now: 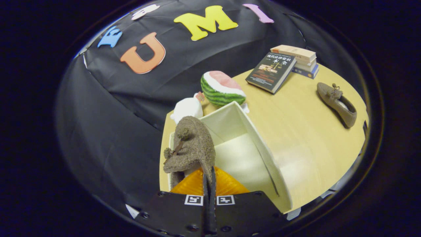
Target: Open the storage box then place both shoes into the box .Put the left shoe in first, then the right shoe, with the right side of both shoes facing outward in a uniform manner.
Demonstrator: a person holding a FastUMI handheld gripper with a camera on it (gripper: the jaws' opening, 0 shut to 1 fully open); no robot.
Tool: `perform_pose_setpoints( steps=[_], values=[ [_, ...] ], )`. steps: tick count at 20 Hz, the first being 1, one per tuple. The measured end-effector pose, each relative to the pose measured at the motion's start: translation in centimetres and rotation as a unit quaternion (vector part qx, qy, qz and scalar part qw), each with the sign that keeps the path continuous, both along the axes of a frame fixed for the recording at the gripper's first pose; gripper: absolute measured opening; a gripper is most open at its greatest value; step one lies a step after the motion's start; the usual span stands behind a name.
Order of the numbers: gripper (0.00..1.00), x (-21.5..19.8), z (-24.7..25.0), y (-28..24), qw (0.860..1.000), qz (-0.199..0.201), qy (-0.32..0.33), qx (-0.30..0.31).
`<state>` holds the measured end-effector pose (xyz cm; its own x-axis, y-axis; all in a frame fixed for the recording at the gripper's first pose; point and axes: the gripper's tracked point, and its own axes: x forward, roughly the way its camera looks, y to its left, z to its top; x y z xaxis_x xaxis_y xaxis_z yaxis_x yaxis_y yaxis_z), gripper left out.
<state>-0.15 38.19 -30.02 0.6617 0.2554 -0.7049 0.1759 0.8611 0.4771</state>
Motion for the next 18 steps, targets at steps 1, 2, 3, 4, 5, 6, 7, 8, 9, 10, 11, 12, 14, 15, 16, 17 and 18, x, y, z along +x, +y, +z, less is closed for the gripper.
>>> perform_pose_setpoints(
  steps=[1,2,3,4,5,6,7,8,9,10,11,12,14,15,16,17,18],
  values=[
    [0.00,0.2,-0.6,0.4,1.000,0.004,0.005,-0.003],
    [0.00,0.4,-1.0,0.9,1.000,0.010,0.007,-0.007],
    [0.00,0.5,-1.2,1.1,1.000,0.013,0.009,-0.009],
    [0.00,0.6,-1.5,1.4,1.000,0.015,0.011,-0.010],
    [0.00,0.9,-1.7,1.6,1.000,0.019,0.011,-0.013],
    [0.00,1.0,-1.9,1.9,0.999,0.023,0.012,-0.019],
    [0.00,1.2,-2.3,2.0,0.999,0.027,0.013,-0.026],
    [0.00,1.2,-2.9,1.9,0.999,0.027,0.016,-0.032],
    [0.01,1.1,-3.0,2.0,0.999,0.027,0.019,-0.033],
    [0.02,1.1,-3.1,2.1,0.999,0.030,0.022,-0.034],
    [0.02,1.2,-3.3,2.8,0.999,0.038,0.023,-0.028],
    [0.11,1.5,-3.4,2.9,0.998,0.047,0.023,-0.032],
    [0.18,2.1,-3.1,2.8,0.997,0.061,0.011,-0.048],
    [0.19,2.6,-2.7,2.9,0.996,0.070,-0.002,-0.059],
    [0.29,2.8,-2.1,2.9,0.994,0.078,-0.013,-0.069],
    [0.40,3.0,-1.2,3.0,0.993,0.084,-0.027,-0.074],
    [0.50,3.1,-0.4,2.8,0.992,0.090,-0.040,-0.083]
  ],
)
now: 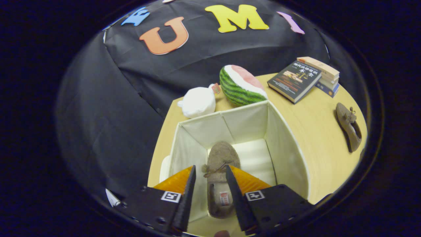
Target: Open the storage box then place both shoes into the box .Put the left shoe in first, then the right shoe, with the right side of both shoes facing outward in a uniform manner.
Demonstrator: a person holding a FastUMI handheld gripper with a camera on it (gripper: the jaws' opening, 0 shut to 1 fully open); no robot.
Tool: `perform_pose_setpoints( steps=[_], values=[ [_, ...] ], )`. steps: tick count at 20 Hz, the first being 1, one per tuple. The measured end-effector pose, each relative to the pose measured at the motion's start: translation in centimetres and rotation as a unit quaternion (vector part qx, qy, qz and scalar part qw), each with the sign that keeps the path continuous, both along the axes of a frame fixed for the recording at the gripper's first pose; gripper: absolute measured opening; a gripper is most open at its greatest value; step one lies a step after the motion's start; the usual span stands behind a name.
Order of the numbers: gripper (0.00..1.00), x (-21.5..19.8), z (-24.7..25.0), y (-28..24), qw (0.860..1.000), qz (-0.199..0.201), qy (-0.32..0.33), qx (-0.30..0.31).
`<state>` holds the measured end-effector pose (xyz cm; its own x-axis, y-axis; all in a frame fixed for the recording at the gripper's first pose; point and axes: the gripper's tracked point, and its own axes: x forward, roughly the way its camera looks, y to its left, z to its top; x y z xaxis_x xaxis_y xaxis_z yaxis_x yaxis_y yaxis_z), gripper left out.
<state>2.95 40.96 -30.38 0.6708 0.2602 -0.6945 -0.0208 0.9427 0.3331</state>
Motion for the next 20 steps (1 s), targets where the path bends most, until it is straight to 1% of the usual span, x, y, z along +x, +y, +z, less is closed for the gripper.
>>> perform_pose_setpoints(
  steps=[3,4,6,9,13,17,20],
  values=[
    [0.82,0.1,3.6,-1.6,0.998,0.020,-0.055,-0.032],
    [0.88,0.0,4.7,-2.4,0.996,0.024,-0.072,-0.041],
    [0.95,-0.3,7.2,-4.8,0.992,0.030,-0.103,-0.060],
    [0.96,-1.1,11.3,-9.6,0.985,0.023,-0.146,-0.088],
    [0.96,-1.7,14.1,-17.5,0.980,-0.001,-0.174,-0.100],
    [0.96,-2.6,15.0,-26.6,0.974,-0.026,-0.189,-0.119],
    [0.96,-3.0,14.6,-33.4,0.972,-0.041,-0.192,-0.131]
  ],
)
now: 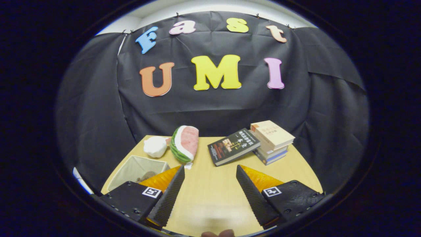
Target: Open the storage box then place both shoes into the box .Put the left shoe in first, then the right shoe, with the right side of both shoes facing outward in a uniform manner.
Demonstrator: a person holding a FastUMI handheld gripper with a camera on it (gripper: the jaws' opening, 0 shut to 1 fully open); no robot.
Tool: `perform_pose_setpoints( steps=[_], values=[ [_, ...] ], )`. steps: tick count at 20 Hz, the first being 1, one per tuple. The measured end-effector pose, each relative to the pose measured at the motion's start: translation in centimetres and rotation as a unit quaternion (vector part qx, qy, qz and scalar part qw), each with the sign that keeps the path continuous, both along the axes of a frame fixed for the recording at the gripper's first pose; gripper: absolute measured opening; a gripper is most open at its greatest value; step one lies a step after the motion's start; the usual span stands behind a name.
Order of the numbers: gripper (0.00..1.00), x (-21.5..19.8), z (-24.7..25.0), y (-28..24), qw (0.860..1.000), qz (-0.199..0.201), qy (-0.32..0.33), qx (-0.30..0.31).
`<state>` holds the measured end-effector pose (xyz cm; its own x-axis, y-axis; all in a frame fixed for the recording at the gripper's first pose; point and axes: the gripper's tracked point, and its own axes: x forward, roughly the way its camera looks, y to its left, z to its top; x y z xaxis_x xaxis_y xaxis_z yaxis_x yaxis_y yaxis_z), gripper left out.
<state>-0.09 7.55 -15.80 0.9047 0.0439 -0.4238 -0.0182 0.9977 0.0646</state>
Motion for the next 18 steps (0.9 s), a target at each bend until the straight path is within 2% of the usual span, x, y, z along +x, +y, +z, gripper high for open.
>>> perform_pose_setpoints(
  steps=[4,8,13,18],
  values=[
    [0.96,-0.5,-2.1,-7.8,1.000,-0.010,0.013,0.003],
    [0.96,-0.3,-6.6,-14.1,0.999,-0.012,0.043,-0.015],
    [0.96,0.7,-14.0,-17.6,0.994,0.001,0.105,-0.012],
    [0.96,2.3,-20.1,-19.3,0.987,-0.004,0.163,0.000]
  ],
)
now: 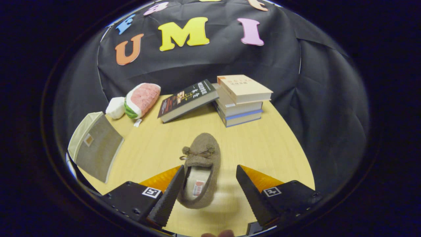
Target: Open the storage box then place both shoes into the box .Put the left shoe in first, then the right shoe, with the right side of both shoes facing outward in a uniform manner.
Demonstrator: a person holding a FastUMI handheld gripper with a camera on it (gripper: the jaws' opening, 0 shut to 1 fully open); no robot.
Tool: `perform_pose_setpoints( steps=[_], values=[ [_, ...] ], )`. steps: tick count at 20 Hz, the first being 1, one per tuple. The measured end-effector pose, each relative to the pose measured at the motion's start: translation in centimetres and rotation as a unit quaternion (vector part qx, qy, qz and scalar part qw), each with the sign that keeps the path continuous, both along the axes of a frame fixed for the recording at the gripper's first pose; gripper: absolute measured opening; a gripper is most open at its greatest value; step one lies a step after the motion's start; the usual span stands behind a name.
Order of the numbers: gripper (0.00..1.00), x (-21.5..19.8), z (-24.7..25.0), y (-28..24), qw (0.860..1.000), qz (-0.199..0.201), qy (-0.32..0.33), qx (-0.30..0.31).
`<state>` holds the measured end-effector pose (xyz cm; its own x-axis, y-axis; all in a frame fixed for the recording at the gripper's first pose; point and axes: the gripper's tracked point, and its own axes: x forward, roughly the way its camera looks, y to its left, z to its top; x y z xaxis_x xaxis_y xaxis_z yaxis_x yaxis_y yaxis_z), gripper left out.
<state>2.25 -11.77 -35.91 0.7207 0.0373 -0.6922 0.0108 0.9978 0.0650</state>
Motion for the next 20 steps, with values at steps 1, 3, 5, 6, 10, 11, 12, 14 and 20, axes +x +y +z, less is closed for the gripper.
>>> perform_pose_setpoints(
  steps=[1,3,5,6,10,11,12,14,20],
  values=[
    [0.97,0.3,-1.0,-0.1,1.000,-0.001,0.011,0.003],
    [0.96,1.0,-2.9,-0.2,0.999,-0.002,0.032,0.011],
    [0.91,1.6,-4.3,-0.3,0.999,-0.003,0.050,0.018],
    [0.86,1.8,-4.8,-0.3,0.998,-0.006,0.057,0.022],
    [0.61,2.7,-6.1,-0.8,0.997,-0.018,0.075,0.021],
    [0.50,2.7,-6.4,-0.4,0.996,-0.020,0.082,0.031],
    [0.40,2.6,-6.4,-0.2,0.995,-0.022,0.089,0.039],
    [0.19,2.9,-6.7,-0.2,0.993,-0.033,0.101,0.044],
    [0.00,2.1,-5.7,0.0,0.983,-0.082,0.130,0.098]
  ],
)
